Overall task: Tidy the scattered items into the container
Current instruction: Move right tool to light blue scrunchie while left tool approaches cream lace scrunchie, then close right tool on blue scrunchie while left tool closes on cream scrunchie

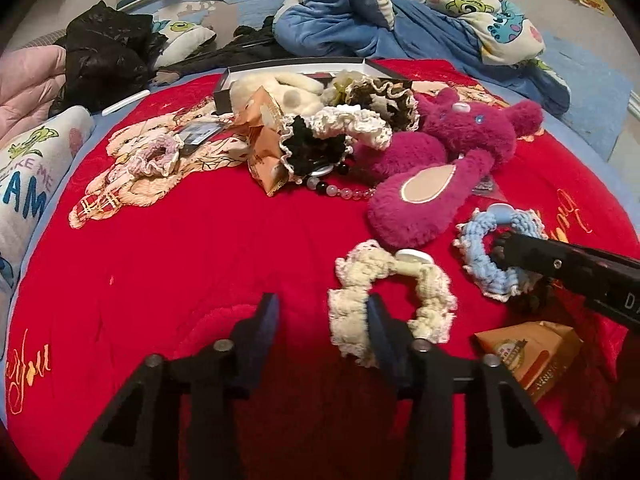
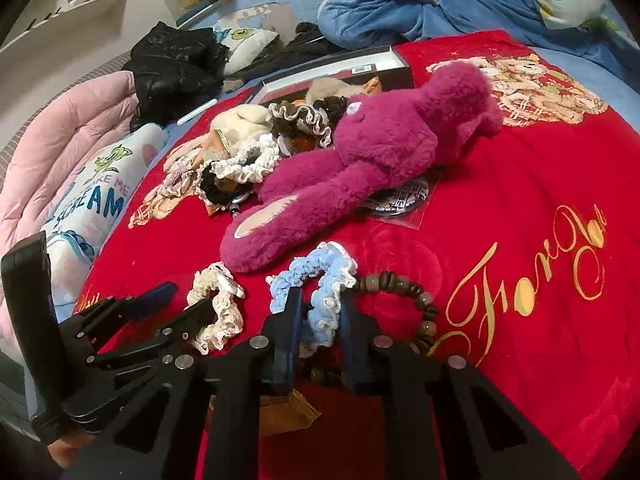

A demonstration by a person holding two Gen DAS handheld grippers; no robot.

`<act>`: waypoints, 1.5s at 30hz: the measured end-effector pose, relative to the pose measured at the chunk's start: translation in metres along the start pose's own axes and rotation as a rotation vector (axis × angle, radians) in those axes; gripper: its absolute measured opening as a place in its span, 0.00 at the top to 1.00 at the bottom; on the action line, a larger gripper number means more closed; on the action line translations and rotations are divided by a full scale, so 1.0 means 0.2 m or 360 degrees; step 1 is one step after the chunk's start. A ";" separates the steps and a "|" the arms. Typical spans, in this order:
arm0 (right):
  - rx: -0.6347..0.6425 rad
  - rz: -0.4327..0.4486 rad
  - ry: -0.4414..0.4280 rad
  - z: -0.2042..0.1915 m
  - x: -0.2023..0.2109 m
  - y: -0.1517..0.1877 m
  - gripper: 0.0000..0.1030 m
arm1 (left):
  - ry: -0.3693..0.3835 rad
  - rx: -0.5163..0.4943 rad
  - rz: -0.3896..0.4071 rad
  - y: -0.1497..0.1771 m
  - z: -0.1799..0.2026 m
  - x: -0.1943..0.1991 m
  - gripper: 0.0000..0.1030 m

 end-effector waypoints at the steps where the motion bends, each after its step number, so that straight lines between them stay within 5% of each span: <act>1: 0.0000 0.0006 -0.0003 0.00 0.01 0.00 0.85 | 0.0003 0.0001 0.0004 0.00 0.00 0.00 0.63; 7: 0.0000 0.0096 -0.0019 -0.01 0.08 -0.02 0.85 | 0.0045 0.0033 0.0041 0.00 -0.01 0.04 0.74; 17: 0.0063 0.0159 -0.0015 -0.06 0.13 -0.03 0.85 | 0.0079 0.0125 0.0182 -0.02 -0.08 0.15 0.75; 27: 0.0055 0.0115 0.0003 -0.05 0.10 -0.02 0.85 | 0.0093 0.0105 0.0040 0.02 -0.05 0.06 0.74; 38: 0.0028 0.0070 -0.0009 -0.02 0.07 0.00 0.87 | 0.0064 0.0049 -0.0071 0.04 -0.03 -0.04 0.37; 42: 0.0039 0.0060 -0.0015 -0.04 0.06 0.01 0.87 | 0.0057 0.0035 -0.0052 0.04 -0.02 -0.04 0.37; 45: 0.0047 0.0062 -0.0040 -0.05 0.07 0.01 0.87 | 0.0070 0.0053 -0.0034 0.04 -0.03 -0.03 0.56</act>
Point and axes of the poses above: each gripper's, at about its wrist camera, not at the fingertips, and x roughly against the way its jaws point, z to its right, y to its underside, the point moved 9 cm from there along -x, roughly the way its jaws point, and after that the axes turned 14 degrees about -z, right-handed, at the moved point
